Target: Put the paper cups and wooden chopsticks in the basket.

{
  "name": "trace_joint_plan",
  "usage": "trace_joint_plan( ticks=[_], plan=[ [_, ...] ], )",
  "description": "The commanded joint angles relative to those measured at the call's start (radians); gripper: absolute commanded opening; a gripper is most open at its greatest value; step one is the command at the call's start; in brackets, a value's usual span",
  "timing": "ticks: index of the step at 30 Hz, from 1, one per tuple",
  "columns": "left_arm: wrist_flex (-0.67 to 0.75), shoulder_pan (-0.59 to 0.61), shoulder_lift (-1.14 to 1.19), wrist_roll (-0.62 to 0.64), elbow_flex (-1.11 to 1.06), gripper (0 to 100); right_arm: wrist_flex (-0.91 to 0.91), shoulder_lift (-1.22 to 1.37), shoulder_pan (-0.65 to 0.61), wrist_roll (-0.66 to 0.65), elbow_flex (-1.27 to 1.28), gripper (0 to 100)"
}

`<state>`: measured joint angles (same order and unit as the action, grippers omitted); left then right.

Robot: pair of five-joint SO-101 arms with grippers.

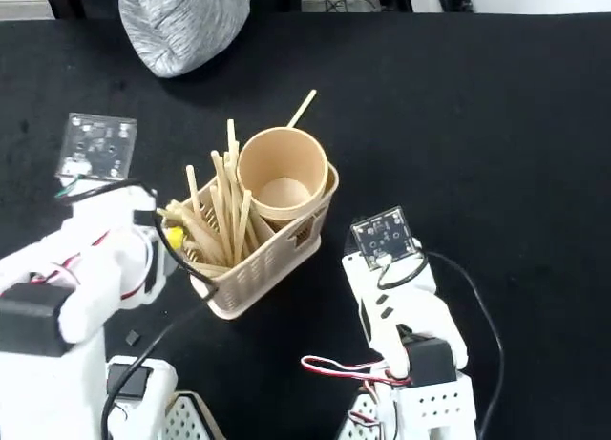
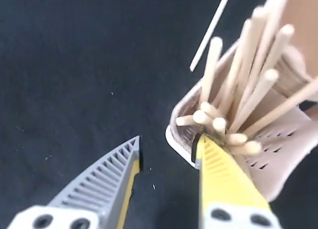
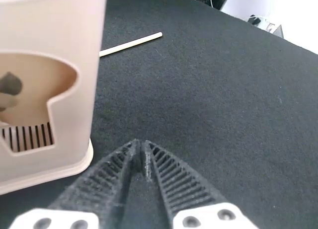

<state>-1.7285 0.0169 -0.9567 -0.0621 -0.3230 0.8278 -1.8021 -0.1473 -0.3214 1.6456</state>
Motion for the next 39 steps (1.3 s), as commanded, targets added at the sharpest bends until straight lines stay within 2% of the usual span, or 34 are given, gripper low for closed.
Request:
trace_joint_plan(
  ticks=[1,8,13,21,29,35,39],
  plan=[
    [0.072,-0.005,0.009,0.008,-0.097,19,-0.020,-0.091,0.014,-0.008,-0.018,1.2],
    [0.138,0.038,0.005,0.006,-0.176,19,-0.020,-0.091,0.014,-0.008,-0.018,1.2],
    [0.143,0.033,0.008,-0.006,-0.150,3,-0.020,-0.091,0.014,-0.008,-0.018,1.2],
    [0.176,0.051,0.011,-0.040,-0.031,3,-0.020,-0.091,0.014,-0.008,-0.018,1.2],
    [0.276,0.300,0.012,-0.157,-0.059,3,-0.020,-0.091,0.014,0.000,-0.019,1.2],
    [0.377,0.372,0.012,-0.183,-0.196,3,-0.020,-0.090,0.012,0.003,-0.036,1.2],
    [0.419,0.435,0.012,-0.183,-0.229,3,-0.014,-0.088,0.012,0.061,-0.067,1.2]
  ],
)
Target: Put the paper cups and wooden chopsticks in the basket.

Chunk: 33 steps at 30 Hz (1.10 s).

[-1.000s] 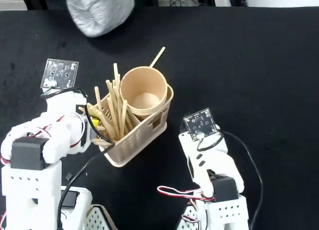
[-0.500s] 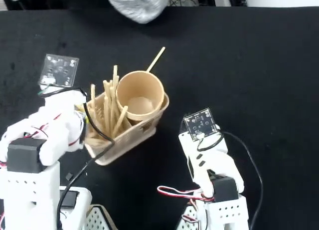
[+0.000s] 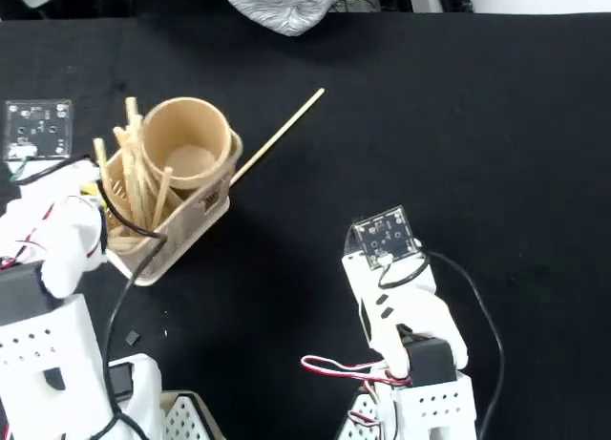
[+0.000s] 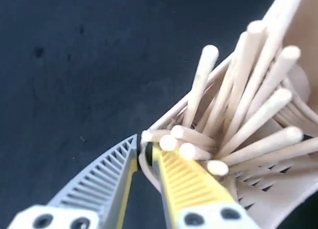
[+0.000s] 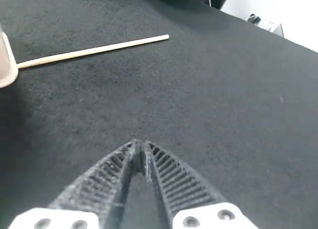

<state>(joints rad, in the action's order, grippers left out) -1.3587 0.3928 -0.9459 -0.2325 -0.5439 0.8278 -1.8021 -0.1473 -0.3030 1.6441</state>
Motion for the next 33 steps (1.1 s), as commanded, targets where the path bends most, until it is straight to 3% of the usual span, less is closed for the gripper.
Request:
trace_joint_plan(
  ticks=[1,11,20,23,29,33],
  plan=[
    [0.051,0.067,0.002,-0.012,-0.008,3,-0.014,-0.088,0.012,0.044,-0.074,1.2],
    [0.055,0.133,0.002,-0.014,0.016,3,-0.017,-0.001,0.008,0.141,-0.182,1.3],
    [0.084,0.110,0.002,0.012,-0.059,3,-0.071,0.645,-0.170,0.279,-0.602,1.5],
    [0.135,0.107,0.002,0.021,-0.134,3,-0.107,0.894,-0.201,0.381,-0.768,1.9],
    [0.247,0.114,0.000,0.021,-0.268,3,-0.074,1.385,-0.216,0.717,-1.059,19.1],
    [0.281,0.148,0.000,0.021,-0.300,3,-0.069,1.656,-0.218,0.858,-1.222,21.2]
  ],
)
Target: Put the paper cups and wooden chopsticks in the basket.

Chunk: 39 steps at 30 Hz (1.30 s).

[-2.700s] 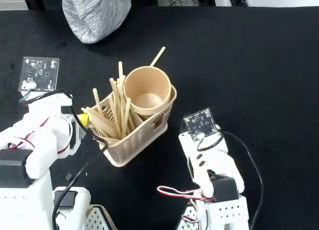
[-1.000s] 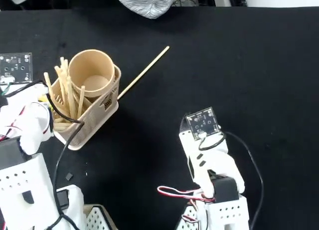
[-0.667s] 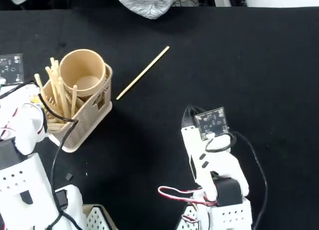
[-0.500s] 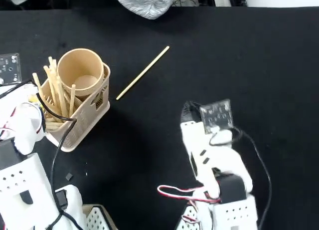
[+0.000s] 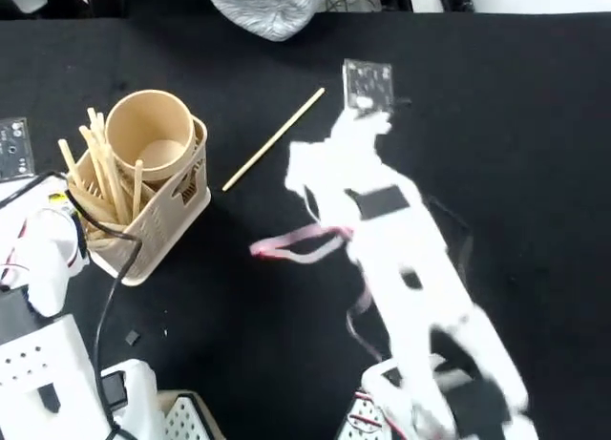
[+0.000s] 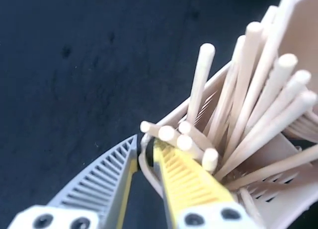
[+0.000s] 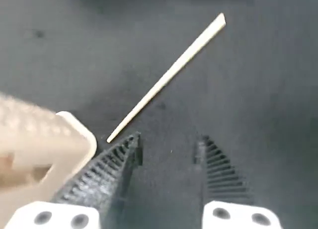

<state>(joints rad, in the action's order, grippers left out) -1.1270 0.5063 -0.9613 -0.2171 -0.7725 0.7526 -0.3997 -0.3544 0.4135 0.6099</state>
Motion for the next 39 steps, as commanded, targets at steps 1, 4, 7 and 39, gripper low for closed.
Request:
trace_joint_plan(
  ticks=[1,4,7,39],
  plan=[
    [0.054,0.039,0.015,0.006,-0.074,3,0.005,0.312,-0.015,0.170,-0.225,21.2],
    [0.055,0.031,0.006,0.006,-0.088,3,0.000,0.470,-0.048,0.265,-0.328,21.2],
    [0.052,0.013,0.006,0.006,-0.091,3,0.008,0.590,-0.074,0.299,-0.433,21.2],
    [0.051,0.019,0.005,0.083,-0.150,3,0.523,1.560,-0.086,0.647,-1.784,20.8]
  ],
)
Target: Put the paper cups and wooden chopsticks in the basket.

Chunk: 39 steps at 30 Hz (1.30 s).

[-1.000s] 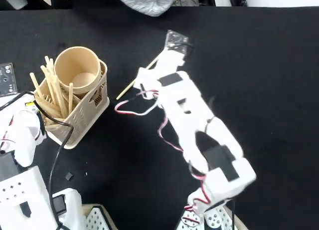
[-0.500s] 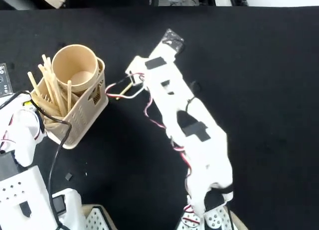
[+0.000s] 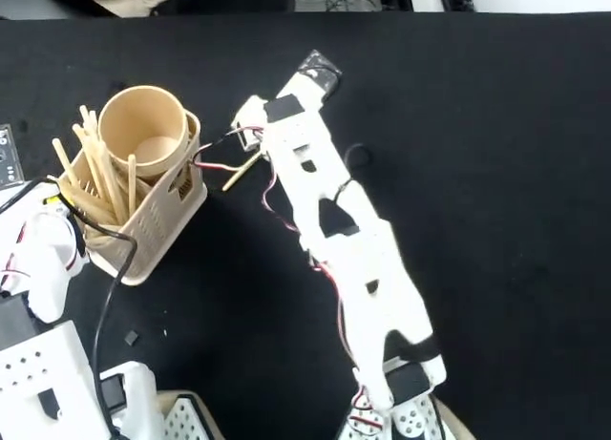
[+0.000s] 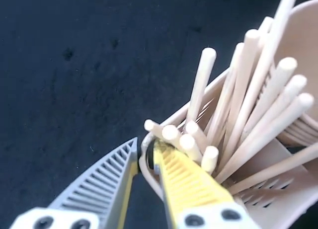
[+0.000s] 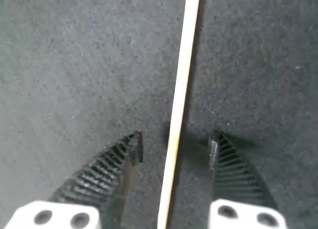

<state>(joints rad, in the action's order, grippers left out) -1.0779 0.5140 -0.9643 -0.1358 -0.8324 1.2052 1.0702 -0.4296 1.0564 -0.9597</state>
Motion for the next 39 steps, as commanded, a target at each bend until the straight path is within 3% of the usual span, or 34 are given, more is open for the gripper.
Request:
trace_joint_plan(
  ticks=[1,6,9,16,30,35,39],
  plan=[
    [0.002,0.012,0.008,0.002,-0.090,3,0.095,0.117,-0.011,0.005,-0.255,20.6],
    [0.002,0.013,0.008,0.002,-0.090,3,0.196,0.251,-0.014,0.003,-0.444,11.1],
    [0.002,0.013,0.008,0.002,-0.090,3,0.273,0.292,-0.012,-0.017,-0.527,11.2],
    [0.000,0.013,0.008,-0.002,-0.091,3,0.423,0.323,-0.020,-0.155,-0.541,5.7],
    [0.000,0.013,0.008,0.000,-0.091,3,0.545,0.203,-0.008,-0.221,-0.585,1.2],
    [0.000,0.013,0.008,0.000,-0.091,3,0.502,0.151,-0.032,-0.215,-0.716,1.2],
    [0.000,0.013,0.008,0.000,-0.091,3,0.341,0.160,-0.032,-0.212,-0.676,1.2]
  ],
)
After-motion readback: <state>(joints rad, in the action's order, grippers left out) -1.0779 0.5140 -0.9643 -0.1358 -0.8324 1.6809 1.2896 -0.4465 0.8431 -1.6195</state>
